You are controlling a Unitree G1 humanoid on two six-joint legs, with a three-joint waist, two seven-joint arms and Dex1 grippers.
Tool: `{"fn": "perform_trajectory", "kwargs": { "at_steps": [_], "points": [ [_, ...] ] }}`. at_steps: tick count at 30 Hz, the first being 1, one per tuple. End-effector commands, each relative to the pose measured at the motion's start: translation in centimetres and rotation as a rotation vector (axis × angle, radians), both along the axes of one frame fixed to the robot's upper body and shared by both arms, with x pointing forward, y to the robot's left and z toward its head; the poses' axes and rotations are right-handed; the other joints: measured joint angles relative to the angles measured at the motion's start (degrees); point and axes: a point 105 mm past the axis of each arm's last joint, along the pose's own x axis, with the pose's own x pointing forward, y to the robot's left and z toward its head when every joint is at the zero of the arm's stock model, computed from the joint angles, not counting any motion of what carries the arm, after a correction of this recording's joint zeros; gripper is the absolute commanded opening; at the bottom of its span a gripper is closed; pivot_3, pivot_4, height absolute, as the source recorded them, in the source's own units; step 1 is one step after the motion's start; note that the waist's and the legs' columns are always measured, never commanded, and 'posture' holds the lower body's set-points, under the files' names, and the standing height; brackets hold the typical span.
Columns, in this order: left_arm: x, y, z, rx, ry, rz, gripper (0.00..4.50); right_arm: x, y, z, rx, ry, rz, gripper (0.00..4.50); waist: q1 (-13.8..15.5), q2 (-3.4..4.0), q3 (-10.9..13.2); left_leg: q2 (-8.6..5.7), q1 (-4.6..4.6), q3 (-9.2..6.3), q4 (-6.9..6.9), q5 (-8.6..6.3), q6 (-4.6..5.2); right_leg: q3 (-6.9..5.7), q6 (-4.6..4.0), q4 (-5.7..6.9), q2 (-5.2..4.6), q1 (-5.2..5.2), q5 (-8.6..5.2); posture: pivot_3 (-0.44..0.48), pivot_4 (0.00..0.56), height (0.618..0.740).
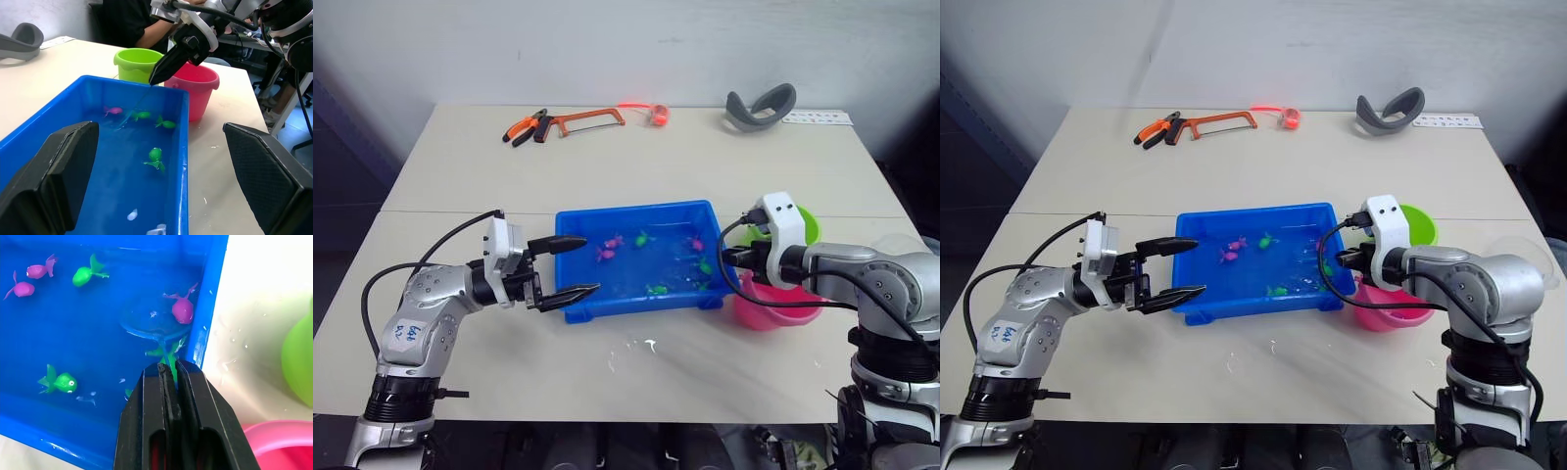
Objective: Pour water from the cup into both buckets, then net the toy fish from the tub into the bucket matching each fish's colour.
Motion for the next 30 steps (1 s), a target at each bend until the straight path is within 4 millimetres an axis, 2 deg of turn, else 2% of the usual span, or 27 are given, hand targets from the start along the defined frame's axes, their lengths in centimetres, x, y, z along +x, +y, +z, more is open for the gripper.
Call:
{"fn": "perform_trajectory", "kwargs": {
  "at_steps": [1,5,9,15,18,23,27,30],
  "points": [
    [-0.3,-0.2,0.7,0.009,-0.046,-0.018,4.42,-0.1,-0.5,1.5,-0.041,-0.102,-0.024,0.0,0.0,0.0,0.0,0.0,0.0,0.0,0.0,0.01,0.0,0.0,0.0,0.0,0.01,0.0,0.0,0.0,0.15,0.74],
    [-0.3,-0.1,0.7,0.008,-0.044,-0.018,4.42,-0.3,-0.4,2.1,-0.073,-0.152,0.003,0.0,0.06,0.0,0.0,-0.03,0.01,0.01,0.02,0.04,0.02,0.03,0.0,0.05,0.02,0.0,0.0,0.0,0.15,0.74],
    [-0.3,0.1,0.4,0.004,-0.037,-0.007,4.42,-1.1,0.1,2.5,-0.094,-0.227,0.113,0.0,0.45,0.0,0.0,-0.05,0.0,0.0,0.01,0.04,0.03,0.05,0.01,0.04,0.04,0.0,0.0,0.0,0.15,0.74],
    [-0.2,0.6,0.0,0.001,-0.026,0.013,4.42,-2.9,-0.3,2.7,-0.107,-0.307,0.241,0.0,0.58,-0.01,0.0,-0.04,0.02,0.02,0.02,0.04,0.03,0.08,0.02,0.04,0.12,0.01,0.01,0.0,0.15,0.74],
    [-0.2,0.7,0.0,-0.002,-0.025,0.015,4.42,-4.0,-0.5,3.5,-0.089,-0.381,0.305,0.0,0.74,-0.01,0.0,-0.03,0.02,0.03,0.03,0.04,0.03,0.09,0.02,0.05,0.1,0.01,0.01,0.0,0.15,0.74],
    [0.2,-0.1,0.6,-0.035,-0.035,-0.005,4.42,-5.2,-0.8,4.4,-0.084,-0.502,0.356,0.0,0.86,-0.02,0.0,-0.03,0.06,0.02,0.06,0.05,0.04,0.12,0.04,0.06,0.1,0.04,0.02,0.0,0.15,0.74],
    [0.7,-1.0,1.3,-0.06,-0.051,-0.033,4.42,-6.2,-1.6,3.6,-0.173,-0.559,0.403,0.0,1.13,-0.03,0.0,-0.07,0.06,0.01,0.09,0.06,0.06,0.09,0.06,0.07,0.18,0.07,0.03,0.0,0.15,0.74],
    [1.0,-1.2,1.6,-0.062,-0.058,-0.048,4.42,-6.6,-1.9,3.4,-0.167,-0.591,0.401,0.0,1.01,-0.03,0.0,-0.07,0.06,0.05,0.09,0.07,0.07,0.1,0.08,0.08,0.21,0.07,0.04,0.0,0.15,0.74]
  ]
}}
